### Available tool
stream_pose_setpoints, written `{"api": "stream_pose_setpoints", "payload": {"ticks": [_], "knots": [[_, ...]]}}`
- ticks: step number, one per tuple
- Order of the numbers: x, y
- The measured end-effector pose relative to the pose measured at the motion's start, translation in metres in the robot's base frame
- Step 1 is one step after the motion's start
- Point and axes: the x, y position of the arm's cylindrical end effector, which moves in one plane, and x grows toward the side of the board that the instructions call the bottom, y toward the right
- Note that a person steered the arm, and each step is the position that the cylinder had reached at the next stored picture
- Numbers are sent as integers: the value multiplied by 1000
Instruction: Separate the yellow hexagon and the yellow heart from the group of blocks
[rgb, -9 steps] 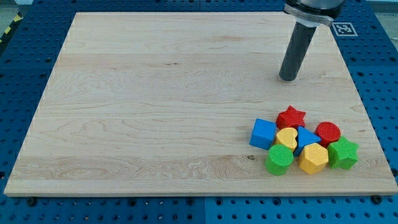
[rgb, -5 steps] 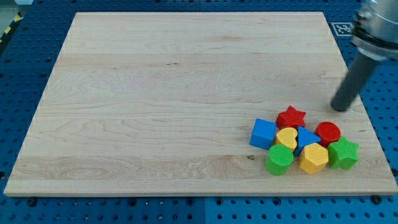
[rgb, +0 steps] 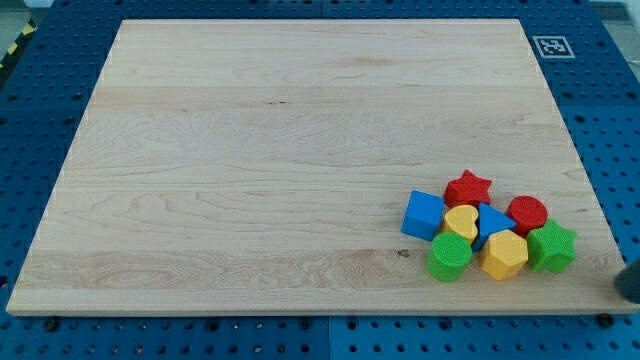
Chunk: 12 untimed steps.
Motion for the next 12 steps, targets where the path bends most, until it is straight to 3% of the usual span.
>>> {"api": "stream_pose_setpoints", "payload": {"ticks": [1, 7, 9, 12], "knots": [[0, -43], [-28, -91], [4, -94], [-1, -117]]}}
